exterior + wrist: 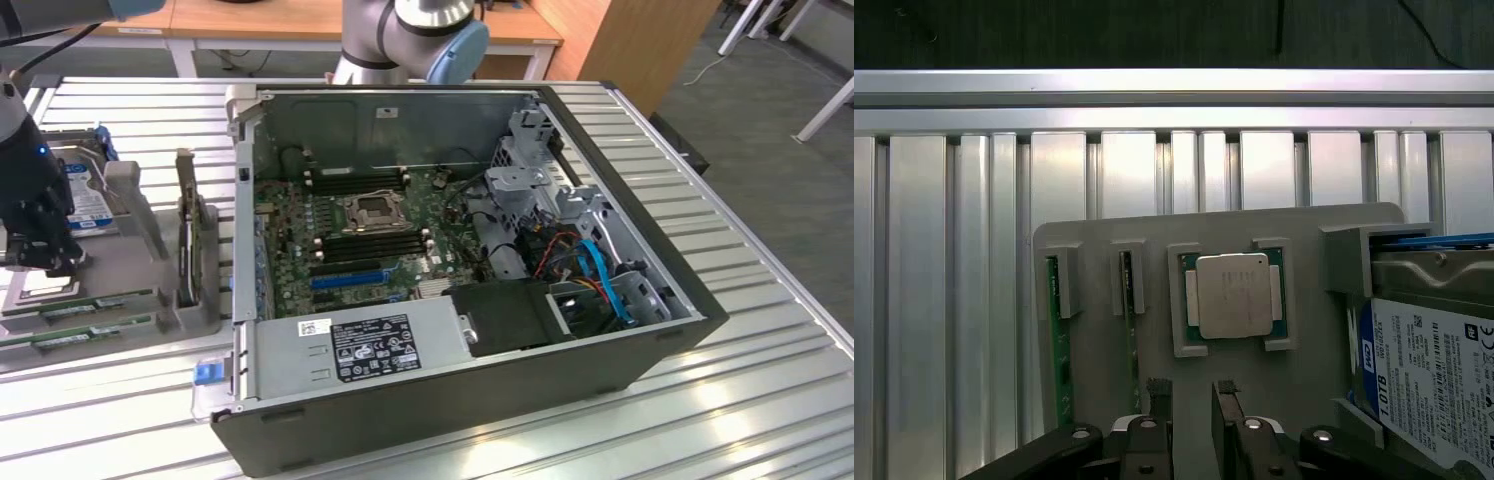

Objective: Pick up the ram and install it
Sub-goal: 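Pick up the ram and move it above insertion slot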

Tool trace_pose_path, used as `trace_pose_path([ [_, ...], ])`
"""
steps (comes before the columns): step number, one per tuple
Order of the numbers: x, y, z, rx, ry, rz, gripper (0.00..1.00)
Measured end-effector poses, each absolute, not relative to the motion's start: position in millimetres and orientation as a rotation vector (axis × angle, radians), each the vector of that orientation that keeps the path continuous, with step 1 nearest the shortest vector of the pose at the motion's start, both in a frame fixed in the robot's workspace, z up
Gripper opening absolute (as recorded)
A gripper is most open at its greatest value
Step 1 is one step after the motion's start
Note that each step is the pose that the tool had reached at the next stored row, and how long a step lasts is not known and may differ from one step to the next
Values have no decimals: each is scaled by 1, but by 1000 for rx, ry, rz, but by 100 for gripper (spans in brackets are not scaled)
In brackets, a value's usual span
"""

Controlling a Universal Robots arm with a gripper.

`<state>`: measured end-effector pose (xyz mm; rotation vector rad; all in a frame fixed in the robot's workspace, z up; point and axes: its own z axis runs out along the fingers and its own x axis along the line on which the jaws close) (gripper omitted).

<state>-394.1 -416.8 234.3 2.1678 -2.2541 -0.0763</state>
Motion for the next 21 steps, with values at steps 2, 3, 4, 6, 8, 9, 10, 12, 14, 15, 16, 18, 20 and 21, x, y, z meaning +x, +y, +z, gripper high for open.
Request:
trace_pose_path([
  [2,-394,-417,234,2168,-2254,-76,30],
  [3,-394,-417,234,2168,-2254,-76,30],
  [4,-394,-417,234,2168,-2254,-76,30],
  [6,-394,-417,234,2168,-2254,-76,30],
  [8,-394,-417,234,2168,-2254,-76,30],
  [9,-394,-417,234,2168,-2254,-76,30],
  [10,-394,-417,234,2168,-2254,-76,30],
  [12,-394,-418,234,2168,-2254,-76,30],
  [14,-394,-419,234,2168,-2254,-76,30],
  [15,-394,-421,234,2168,-2254,-76,30],
  [16,-394,-422,234,2168,-2254,-76,30],
  [18,-395,-425,234,2168,-2254,-76,30],
  [20,-395,-427,234,2168,-2254,-76,30],
  [21,-395,-429,234,2168,-2254,-76,30],
])
